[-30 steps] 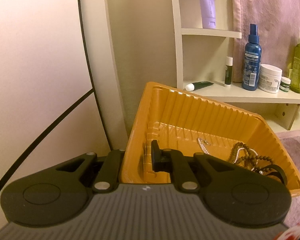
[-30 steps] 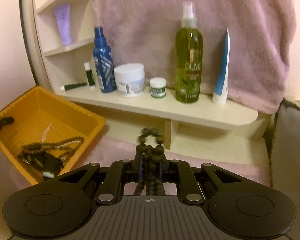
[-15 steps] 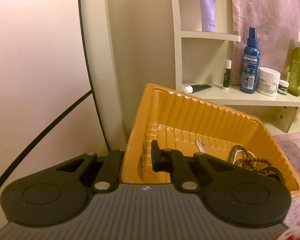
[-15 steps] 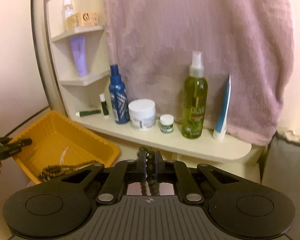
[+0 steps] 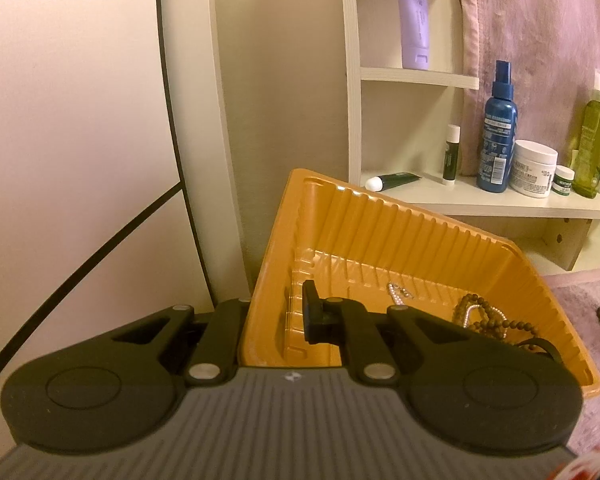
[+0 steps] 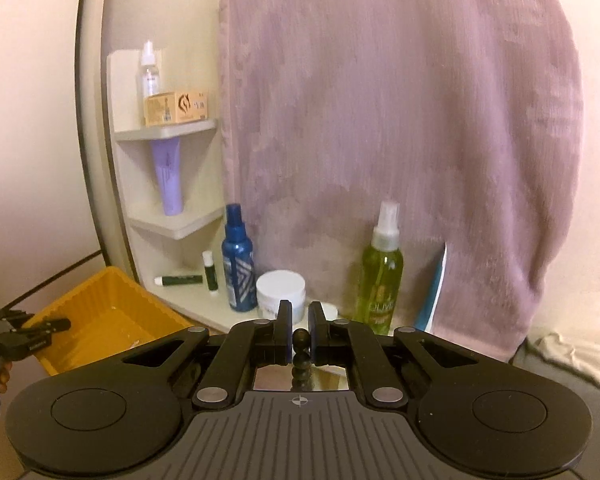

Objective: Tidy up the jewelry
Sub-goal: 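Lift the long bead strand high with the right gripper to free it, then lower the bead strand into the orange tray and open the right gripper, then set the orange tray down on the towel with the left gripper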

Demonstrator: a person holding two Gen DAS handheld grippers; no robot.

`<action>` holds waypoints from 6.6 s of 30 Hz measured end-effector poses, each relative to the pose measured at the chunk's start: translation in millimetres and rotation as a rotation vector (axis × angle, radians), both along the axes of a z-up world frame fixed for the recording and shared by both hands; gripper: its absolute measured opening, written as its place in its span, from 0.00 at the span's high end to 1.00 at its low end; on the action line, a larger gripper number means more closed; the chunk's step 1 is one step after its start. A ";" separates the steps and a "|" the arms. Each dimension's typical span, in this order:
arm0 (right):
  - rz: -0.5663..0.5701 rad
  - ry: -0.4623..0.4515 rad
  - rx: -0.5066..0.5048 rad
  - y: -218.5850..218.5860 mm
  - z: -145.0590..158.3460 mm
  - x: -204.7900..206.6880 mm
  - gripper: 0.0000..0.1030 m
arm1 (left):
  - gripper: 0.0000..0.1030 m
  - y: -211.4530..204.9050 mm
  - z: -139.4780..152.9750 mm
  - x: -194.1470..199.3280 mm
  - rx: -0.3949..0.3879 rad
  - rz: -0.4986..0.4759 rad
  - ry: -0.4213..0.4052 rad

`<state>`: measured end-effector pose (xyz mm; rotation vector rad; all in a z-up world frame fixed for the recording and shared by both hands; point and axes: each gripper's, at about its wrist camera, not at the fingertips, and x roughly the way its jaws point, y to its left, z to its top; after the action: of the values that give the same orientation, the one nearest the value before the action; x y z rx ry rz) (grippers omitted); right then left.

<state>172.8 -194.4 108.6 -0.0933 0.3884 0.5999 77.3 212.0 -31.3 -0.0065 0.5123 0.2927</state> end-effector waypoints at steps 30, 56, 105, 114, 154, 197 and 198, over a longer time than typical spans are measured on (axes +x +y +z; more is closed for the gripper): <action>-0.038 0.458 0.025 4.2 -206.3 52.7 0.21 | 0.90 -1.7 4.7 -1.7 0.004 -0.007 0.002; -0.007 0.263 0.003 11.5 -135.8 24.2 0.87 | 0.90 -1.0 4.1 -2.2 0.000 -0.009 0.000; 0.266 0.347 0.030 203.2 -114.4 23.4 0.48 | 0.90 8.0 -1.3 -2.5 -0.058 -0.002 -0.014; 0.217 0.378 -0.026 186.8 -135.4 19.1 0.40 | 0.90 9.0 -3.6 1.6 -0.063 0.003 -0.007; -0.039 0.392 0.010 94.7 -147.4 -0.1 0.30 | 0.38 46.0 -37.6 6.2 -0.144 0.163 0.133; -0.224 0.453 0.040 -19.3 -133.7 -123.8 0.30 | 0.36 -218.1 21.9 -67.8 -0.153 -0.327 0.280; -0.224 0.454 0.041 -19.2 -133.7 -123.7 0.30 | 0.36 -217.9 22.0 -67.8 -0.152 -0.328 0.280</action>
<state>49.1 -213.6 -25.1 0.1276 0.8146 0.4033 9.4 -5.8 -9.3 -0.0295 0.8020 -0.0689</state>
